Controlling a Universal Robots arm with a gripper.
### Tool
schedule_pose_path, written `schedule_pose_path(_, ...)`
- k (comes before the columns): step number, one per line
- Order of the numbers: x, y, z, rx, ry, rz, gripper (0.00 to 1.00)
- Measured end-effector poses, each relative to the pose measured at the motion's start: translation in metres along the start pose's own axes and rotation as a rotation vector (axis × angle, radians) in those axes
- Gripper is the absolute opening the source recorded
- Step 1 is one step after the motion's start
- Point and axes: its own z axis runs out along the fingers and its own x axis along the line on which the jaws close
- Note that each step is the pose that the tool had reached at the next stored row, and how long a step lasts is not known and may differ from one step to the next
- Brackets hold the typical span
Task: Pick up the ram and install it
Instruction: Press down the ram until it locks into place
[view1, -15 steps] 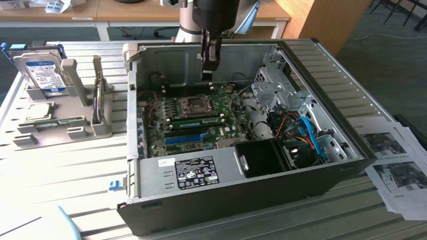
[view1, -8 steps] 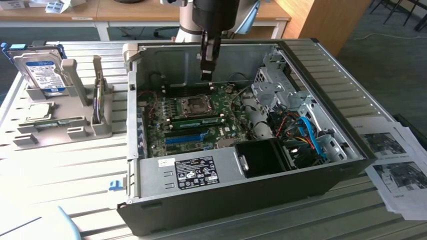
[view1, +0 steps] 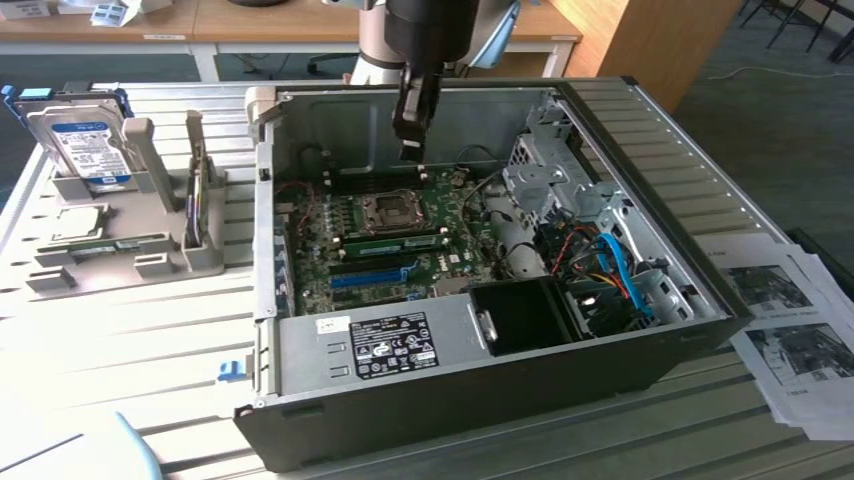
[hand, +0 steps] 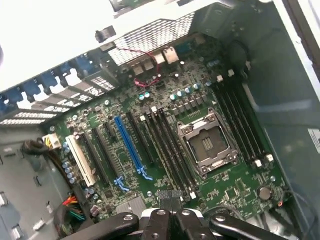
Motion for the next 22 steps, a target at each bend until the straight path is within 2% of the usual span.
schedule_pose_path(2,0.0000,0.0000,0.0004,-0.0005,-0.0010,0.115,0.09)
schedule_pose_path(22,0.0000,0.0000,0.0013,-0.0016,-0.0030,0.355,0.09)
